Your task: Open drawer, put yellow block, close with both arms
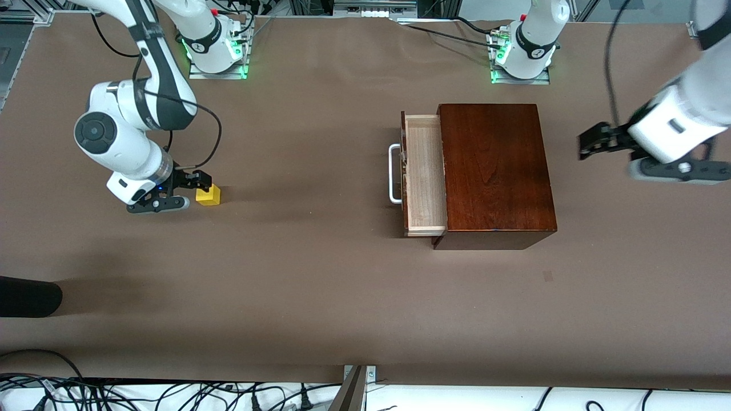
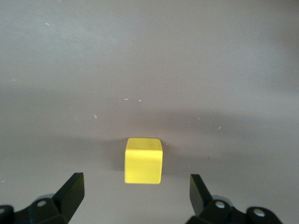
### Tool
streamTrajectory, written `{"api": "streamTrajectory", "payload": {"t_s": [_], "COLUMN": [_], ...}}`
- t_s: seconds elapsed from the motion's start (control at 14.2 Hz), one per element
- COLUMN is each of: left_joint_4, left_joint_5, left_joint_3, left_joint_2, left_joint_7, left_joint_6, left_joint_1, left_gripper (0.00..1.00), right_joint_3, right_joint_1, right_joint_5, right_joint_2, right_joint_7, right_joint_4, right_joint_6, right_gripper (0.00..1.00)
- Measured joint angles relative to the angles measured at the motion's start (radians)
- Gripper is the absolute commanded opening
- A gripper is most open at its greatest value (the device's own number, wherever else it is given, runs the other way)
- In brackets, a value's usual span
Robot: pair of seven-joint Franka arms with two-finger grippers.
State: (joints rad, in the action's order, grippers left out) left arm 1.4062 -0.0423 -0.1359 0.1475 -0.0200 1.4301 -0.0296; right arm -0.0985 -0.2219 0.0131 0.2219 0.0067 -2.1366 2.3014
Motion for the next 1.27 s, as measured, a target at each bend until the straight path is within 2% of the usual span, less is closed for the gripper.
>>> {"api": "streamTrajectory", "payload": {"t_s": [0.14,0.28,0.42,0.92,0.99,1.13,1.2,1.27], "left_joint_4": [0.087,0.185,0.244,0.258,0.258,0.258,0.258,0.258], "left_joint_5": [0.0,0.0,0.0,0.001,0.001,0.001,0.001,0.001], "left_joint_3": [0.09,0.117,0.12,0.094,0.095,0.094,0.094,0.093], "left_joint_2": [-0.051,-0.101,-0.138,-0.159,-0.159,-0.161,-0.162,-0.162], "left_joint_7": [0.065,0.074,0.059,-0.029,-0.029,-0.029,-0.029,-0.029], "left_joint_6": [0.078,0.177,0.189,0.189,0.19,0.19,0.19,0.19], "left_joint_1": [0.035,0.042,0.042,0.05,0.049,0.049,0.049,0.049], "left_gripper": [1.0,1.0,1.0,1.0,1.0,1.0,1.0,1.0], "right_joint_3": [-0.004,-0.005,-0.005,-0.005,-0.005,-0.005,-0.005,-0.004], "right_joint_1": [0.001,0.002,0.003,0.003,0.003,0.003,0.003,0.003], "right_joint_5": [0.0,0.0,0.0,-0.001,-0.001,-0.001,-0.001,-0.001], "right_joint_2": [0.021,0.041,0.06,0.098,0.104,0.117,0.124,0.129], "right_joint_7": [0.0,0.0,0.001,0.038,0.049,0.073,0.077,0.08], "right_joint_4": [-0.038,-0.074,-0.089,-0.138,-0.138,-0.139,-0.139,-0.139], "right_joint_6": [0.072,0.132,0.15,0.223,0.225,0.226,0.23,0.234], "right_gripper": [1.0,1.0,1.0,1.0,0.97,0.85,0.76,0.54]}}
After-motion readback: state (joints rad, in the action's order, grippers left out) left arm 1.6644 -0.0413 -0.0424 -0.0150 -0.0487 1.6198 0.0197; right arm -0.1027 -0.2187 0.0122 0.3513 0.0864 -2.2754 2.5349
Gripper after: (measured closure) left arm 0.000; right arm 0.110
